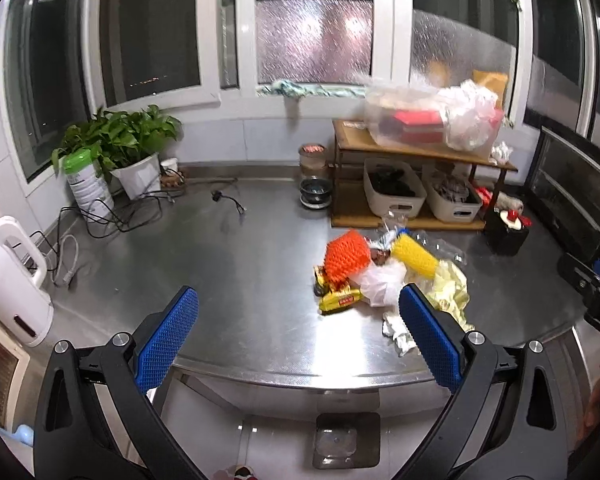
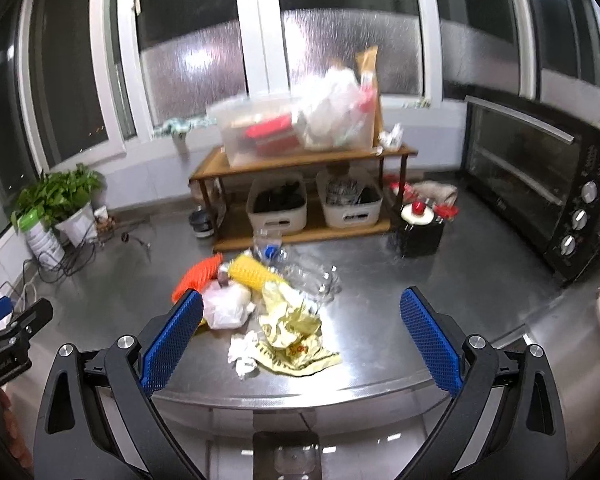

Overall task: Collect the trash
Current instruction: 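Grasp the yellow paper wrapper with the right tool while the left tool grasps white tissue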

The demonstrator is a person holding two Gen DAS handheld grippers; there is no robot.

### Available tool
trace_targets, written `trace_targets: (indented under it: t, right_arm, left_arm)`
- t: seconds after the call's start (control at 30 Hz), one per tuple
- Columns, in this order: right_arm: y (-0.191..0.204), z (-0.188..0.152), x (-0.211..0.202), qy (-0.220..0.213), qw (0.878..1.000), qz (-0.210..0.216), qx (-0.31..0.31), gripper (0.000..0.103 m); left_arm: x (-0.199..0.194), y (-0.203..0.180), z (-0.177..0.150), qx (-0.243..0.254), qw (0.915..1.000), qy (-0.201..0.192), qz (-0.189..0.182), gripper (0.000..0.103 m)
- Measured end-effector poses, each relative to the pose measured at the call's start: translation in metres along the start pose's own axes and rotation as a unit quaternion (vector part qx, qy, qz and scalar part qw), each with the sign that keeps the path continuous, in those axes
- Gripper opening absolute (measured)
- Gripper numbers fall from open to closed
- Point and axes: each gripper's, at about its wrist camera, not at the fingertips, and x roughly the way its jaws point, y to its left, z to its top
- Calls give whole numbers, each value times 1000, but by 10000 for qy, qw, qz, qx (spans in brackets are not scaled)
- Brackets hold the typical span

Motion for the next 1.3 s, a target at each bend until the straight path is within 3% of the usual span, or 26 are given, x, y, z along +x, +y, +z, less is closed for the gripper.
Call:
trace_targets:
  t: [0.17,0.27,0.33,0.43,0.53,0.6,0.77,0.87,0.93,1.07,1.1,1.3]
  right_arm:
    - [-8,-15,50,609,9979,229,72,99]
    - [-7,-22,71,749,9967,309,-23,98]
    - [-4,-26,85,895,9953,342,-142,87]
    - [-2,-31,114,1265,9903,551,-135,79]
    - [4,-37,142,1532,9859,635,-211,75]
    - [8,-40,159,1640,9839,668,-237,75]
    - [12,-47,197,1935,9792,523,-304,71]
    - [11,-53,215,2147,9751,445,-328,60]
    - [8,-55,222,2239,9730,469,-311,38]
    - [-1,-57,221,2238,9730,505,-264,27]
    - [-4,-56,220,2257,9725,507,-250,17]
    - [-27,-60,206,2335,9705,594,-47,16]
  left_arm:
    - [31,-22,-18,452,9987,169,-172,95]
    - [50,-33,-33,665,9973,193,-263,95]
    - [65,-38,-42,731,9960,297,-416,95]
    - [86,-42,-53,696,9945,477,-626,95]
    - [111,-47,-63,655,9922,764,-734,91]
    - [127,-55,-67,749,9892,975,-795,81]
    - [152,-68,-74,853,9840,1257,-935,80]
    - [165,-72,-77,796,9811,1420,-1042,80]
    - [175,-75,-79,754,9789,1542,-1110,80]
    - [191,-83,-81,754,9749,1693,-1232,80]
    - [194,-85,-81,753,9742,1711,-1265,80]
    - [214,-108,-80,792,9699,1787,-1449,80]
